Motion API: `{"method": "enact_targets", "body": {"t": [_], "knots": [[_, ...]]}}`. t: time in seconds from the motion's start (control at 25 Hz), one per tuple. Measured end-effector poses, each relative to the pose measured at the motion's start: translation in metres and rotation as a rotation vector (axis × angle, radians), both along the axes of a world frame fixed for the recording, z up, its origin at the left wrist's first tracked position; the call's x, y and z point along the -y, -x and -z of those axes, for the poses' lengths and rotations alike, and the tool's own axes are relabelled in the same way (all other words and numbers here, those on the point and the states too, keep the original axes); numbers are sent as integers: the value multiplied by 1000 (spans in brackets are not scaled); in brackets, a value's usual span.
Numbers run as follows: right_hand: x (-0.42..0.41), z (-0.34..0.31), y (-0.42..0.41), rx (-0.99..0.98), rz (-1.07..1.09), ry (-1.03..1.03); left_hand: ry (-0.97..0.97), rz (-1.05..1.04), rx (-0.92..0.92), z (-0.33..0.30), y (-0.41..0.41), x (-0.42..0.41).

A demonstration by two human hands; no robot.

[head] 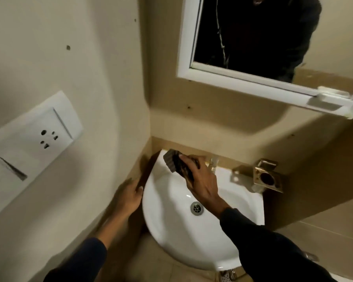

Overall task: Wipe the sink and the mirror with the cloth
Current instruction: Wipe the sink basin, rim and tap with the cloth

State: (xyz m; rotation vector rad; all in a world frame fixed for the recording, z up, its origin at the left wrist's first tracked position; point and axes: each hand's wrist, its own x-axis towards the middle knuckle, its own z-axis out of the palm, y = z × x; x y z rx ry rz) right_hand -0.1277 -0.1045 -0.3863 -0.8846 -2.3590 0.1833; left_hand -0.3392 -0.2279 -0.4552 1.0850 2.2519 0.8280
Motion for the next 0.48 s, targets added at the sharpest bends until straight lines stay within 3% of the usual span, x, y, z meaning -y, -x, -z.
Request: {"method": "enact_targets", "body": {"t": [0.08, 0.2, 0.48], "knots": [[1, 35, 18, 82, -15, 90, 117, -89, 271, 33, -6, 10], [0, 77, 38, 192, -11, 234, 212, -201, 492, 68, -13, 20], [-69, 124, 70, 367, 107, 204, 49, -421, 787, 108, -30, 20]]}}
